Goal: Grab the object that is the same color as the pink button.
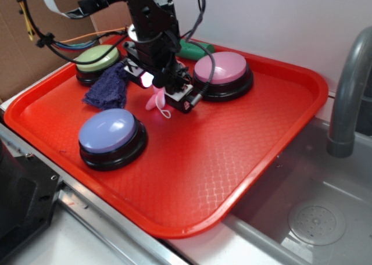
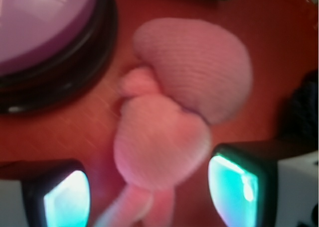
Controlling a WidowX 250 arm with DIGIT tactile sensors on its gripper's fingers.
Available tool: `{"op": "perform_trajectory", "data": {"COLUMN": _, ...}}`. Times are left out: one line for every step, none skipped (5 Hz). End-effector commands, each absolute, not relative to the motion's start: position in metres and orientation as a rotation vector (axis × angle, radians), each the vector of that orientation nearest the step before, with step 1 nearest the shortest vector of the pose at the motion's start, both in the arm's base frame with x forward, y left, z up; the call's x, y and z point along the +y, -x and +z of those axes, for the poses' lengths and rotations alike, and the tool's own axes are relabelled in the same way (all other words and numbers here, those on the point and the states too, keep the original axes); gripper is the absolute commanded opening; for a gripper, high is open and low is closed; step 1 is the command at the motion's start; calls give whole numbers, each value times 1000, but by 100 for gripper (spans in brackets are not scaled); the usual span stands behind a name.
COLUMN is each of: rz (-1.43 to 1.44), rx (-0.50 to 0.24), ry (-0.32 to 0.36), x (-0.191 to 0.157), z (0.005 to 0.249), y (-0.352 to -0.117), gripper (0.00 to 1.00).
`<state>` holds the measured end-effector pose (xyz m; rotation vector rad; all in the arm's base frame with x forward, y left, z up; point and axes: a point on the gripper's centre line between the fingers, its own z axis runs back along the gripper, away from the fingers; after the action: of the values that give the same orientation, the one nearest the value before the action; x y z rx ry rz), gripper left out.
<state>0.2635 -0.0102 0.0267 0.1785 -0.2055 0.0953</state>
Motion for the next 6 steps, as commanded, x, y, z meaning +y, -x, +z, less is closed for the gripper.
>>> {"op": "perform_trajectory", "data": {"rz": 166, "rx": -240, "ry": -151, "x": 2, "z": 23, "y": -271, "gripper": 0}}
{"op": "perform_trajectory", "data": {"rz": 181, "rx": -248, "ry": -149, "x": 2, "z": 25, "y": -270, "gripper": 0}}
{"op": "perform_trajectory", "data": {"rz": 209, "rx": -246, "ry": -145, "x": 6, "z": 24, "y": -266, "gripper": 0}}
{"op": "perform_trajectory", "data": {"rz": 224, "rx": -241, "ry": -141, "x": 10, "z": 26, "y": -264, "gripper": 0}}
{"op": "perform_trajectory", "data": {"rz": 170, "rx": -173, "ry": -127, "x": 11, "z": 48, "y": -262, "gripper": 0}}
{"op": "perform_trajectory", "data": {"rz": 172, "rx": -110, "ry": -139, "x": 5, "z": 76, "y": -258, "gripper": 0}}
